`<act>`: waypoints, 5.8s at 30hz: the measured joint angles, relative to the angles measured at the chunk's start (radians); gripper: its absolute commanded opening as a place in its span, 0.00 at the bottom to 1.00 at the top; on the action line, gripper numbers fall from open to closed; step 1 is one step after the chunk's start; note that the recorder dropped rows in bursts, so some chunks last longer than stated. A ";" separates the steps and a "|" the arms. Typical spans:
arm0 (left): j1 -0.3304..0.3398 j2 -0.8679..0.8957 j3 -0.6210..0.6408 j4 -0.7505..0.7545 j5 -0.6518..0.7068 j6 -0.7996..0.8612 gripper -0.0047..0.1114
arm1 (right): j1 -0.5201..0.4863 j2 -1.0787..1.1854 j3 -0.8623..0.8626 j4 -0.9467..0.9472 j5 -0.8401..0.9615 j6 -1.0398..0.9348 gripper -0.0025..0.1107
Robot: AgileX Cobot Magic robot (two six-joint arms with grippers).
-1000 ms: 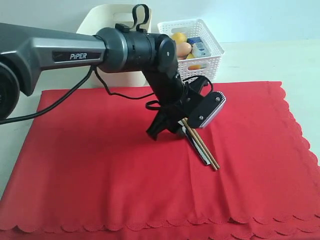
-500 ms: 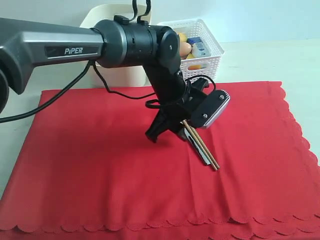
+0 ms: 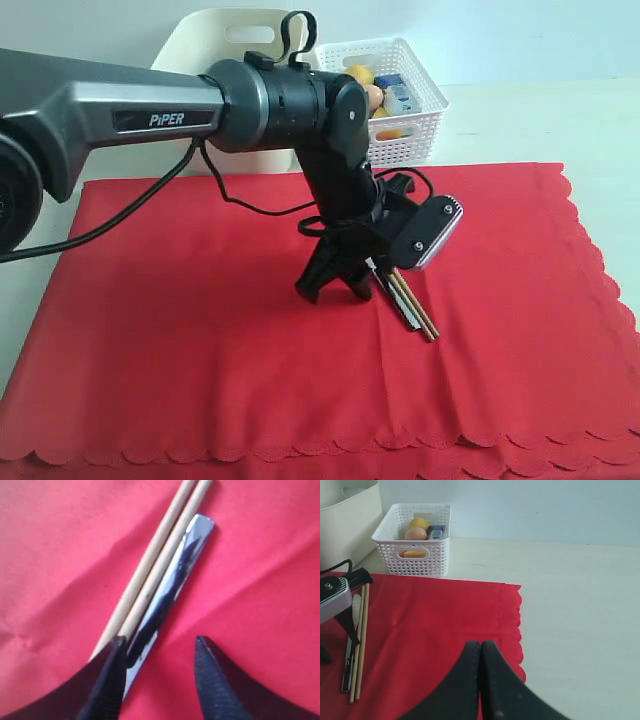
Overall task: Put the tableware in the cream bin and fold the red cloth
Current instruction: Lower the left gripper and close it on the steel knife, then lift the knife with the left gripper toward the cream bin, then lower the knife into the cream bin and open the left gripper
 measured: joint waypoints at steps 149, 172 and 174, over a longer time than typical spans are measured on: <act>0.711 -0.365 0.049 -1.353 -0.299 -0.052 0.04 | 0.000 0.000 0.000 0.000 0.000 0.000 0.02; 0.659 -0.086 0.049 -1.353 -0.257 -0.068 0.31 | 0.000 0.000 0.000 0.000 0.000 0.000 0.02; 0.659 -0.083 0.049 -1.339 -0.257 -0.092 0.42 | 0.000 0.000 0.000 0.000 0.000 0.000 0.02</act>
